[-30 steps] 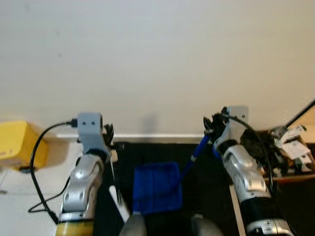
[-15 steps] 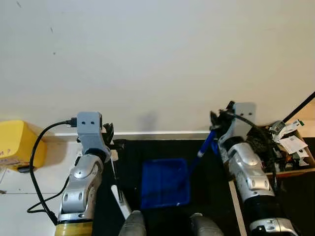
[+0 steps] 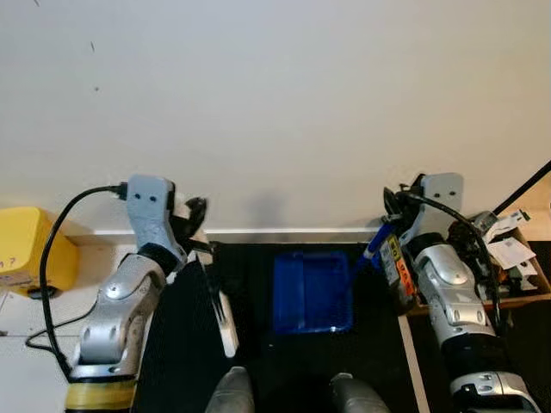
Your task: Sweep floor
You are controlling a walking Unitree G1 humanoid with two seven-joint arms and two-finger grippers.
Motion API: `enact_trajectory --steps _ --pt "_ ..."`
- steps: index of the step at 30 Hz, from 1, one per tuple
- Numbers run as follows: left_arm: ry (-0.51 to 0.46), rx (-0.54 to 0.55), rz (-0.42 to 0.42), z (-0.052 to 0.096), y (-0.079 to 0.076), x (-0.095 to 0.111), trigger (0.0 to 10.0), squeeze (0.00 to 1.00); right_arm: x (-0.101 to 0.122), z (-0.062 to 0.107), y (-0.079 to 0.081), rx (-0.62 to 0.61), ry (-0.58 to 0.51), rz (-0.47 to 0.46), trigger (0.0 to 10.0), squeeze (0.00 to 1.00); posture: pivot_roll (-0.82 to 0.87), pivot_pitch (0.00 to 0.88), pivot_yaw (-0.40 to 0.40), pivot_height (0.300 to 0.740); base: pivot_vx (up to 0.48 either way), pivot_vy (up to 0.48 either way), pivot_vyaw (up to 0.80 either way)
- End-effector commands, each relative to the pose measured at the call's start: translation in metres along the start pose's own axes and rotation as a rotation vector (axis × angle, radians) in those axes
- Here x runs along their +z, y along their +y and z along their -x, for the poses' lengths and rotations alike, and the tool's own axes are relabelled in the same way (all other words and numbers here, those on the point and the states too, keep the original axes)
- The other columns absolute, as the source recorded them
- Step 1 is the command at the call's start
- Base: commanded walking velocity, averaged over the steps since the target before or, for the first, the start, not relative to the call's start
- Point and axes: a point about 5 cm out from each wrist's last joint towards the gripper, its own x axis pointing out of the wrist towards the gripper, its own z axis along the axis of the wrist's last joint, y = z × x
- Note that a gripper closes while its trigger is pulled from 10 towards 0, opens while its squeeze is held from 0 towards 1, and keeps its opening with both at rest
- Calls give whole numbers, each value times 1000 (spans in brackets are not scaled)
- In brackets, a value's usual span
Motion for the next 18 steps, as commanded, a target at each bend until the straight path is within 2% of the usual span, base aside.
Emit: enact_trajectory --steps 1,4,8,11,14,15,16,18 --pt "26 -115 -36 4 -9 3 10000 0 6 -2 -1 -2 -35 10 10000 0 177 134 -32 740 0 0 0" --pt "26 -179 -115 6 -9 4 10000 0 5 -2 0 4 -34 10 10000 0 175 137 -32 740 0 0 0" --pt "19 -153 -230 1 -3 2 10000 0 5 -2 0 6 -33 9 10000 0 168 138 -31 740 0 0 0" --pt "34 -177 -251 0 -5 -4 10000 0 5 -2 0 7 -33 9 10000 0 165 138 -31 740 0 0 0" --pt "91 -267 -327 2 -17 -13 10000 0 5 -2 0 6 -35 9 10000 0 160 139 -26 740 0 0 0" --pt "75 -269 -275 -1 -18 -12 10000 0 5 -2 0 4 -36 9 10000 0 154 139 -20 740 0 0 0" --pt "75 -269 -275 -1 -18 -12 10000 0 5 -2 0 4 -36 9 10000 0 154 139 -20 740 0 0 0" --pt "42 -204 -207 -7 -12 -9 10000 0 5 -1 1 1 -37 7 10000 0 149 139 -17 740 0 0 0"
